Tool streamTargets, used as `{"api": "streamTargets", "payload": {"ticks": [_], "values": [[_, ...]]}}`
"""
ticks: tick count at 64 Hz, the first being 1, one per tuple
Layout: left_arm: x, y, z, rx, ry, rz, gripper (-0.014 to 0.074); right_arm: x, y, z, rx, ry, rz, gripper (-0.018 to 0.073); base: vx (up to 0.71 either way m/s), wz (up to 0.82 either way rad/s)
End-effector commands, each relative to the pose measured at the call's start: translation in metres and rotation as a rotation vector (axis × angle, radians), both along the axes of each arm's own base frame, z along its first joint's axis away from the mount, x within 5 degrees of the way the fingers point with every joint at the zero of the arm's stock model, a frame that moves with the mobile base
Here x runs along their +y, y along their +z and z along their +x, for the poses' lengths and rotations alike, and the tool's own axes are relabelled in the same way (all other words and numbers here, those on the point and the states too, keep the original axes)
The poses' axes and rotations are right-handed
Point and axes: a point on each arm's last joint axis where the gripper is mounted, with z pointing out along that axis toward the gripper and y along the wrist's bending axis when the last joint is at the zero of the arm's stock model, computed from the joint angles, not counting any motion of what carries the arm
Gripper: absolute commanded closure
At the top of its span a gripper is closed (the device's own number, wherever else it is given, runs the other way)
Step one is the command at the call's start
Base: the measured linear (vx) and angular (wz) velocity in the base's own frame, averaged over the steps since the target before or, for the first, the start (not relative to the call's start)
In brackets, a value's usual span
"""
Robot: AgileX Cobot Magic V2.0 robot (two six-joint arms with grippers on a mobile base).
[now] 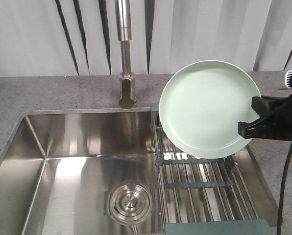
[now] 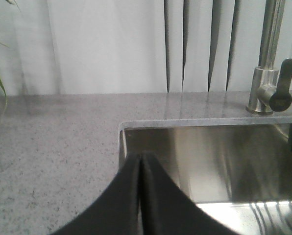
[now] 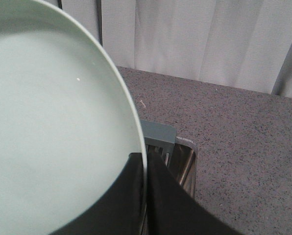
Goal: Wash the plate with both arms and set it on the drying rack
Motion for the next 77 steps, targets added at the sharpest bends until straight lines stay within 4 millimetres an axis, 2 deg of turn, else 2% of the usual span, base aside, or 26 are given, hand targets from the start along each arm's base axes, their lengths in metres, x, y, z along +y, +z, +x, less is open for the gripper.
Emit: {"api": "streamTargets", "payload": {"ticks": [1,10,19,33,42,53,64,77], "values": [[0.0,0.008,-0.001,-0.116,-0.006,0.003,0.0602,-0.002,0.021,0.001,-0.125,-0.012,0.024,0.0569,0.0,0.0],[0.0,0.019,0.002,-0.074,-0.006,-0.019,0.0602,-0.002,0.021,0.001,-0.125,-0.012,0.024,0.0569,0.0,0.0],[0.0,0.05,0.011,-0.076,-0.006,-0.019,0.0602,-0.002,0.021,0.001,-0.125,-0.012,0.024,0.0569,0.0,0.0],[0.0,0.106,0.051,0.036,-0.005,-0.021,0.0602,-0.002,0.021,0.001,-0.125,-0.012,0.024,0.0569,0.0,0.0],[0.001,0.129,0.078,0.129,-0.003,-0.007,0.0602,-0.002,0.021,0.001,-0.125,-0.012,0.024,0.0569,0.0,0.0],[0.001,0.141,0.103,0.219,-0.001,-0.005,0.0602,-0.002,0.021,0.001,-0.125,-0.012,0.024,0.0569,0.0,0.0],[0.002,0.132,0.119,0.284,0.002,-0.025,0.0602,-0.002,0.021,0.001,-0.125,-0.012,0.024,0.0569,0.0,0.0],[0.002,0.126,0.127,0.313,0.003,-0.034,0.0602,-0.002,0.021,0.001,-0.125,-0.012,0.024,0.0569,0.0,0.0]]}}
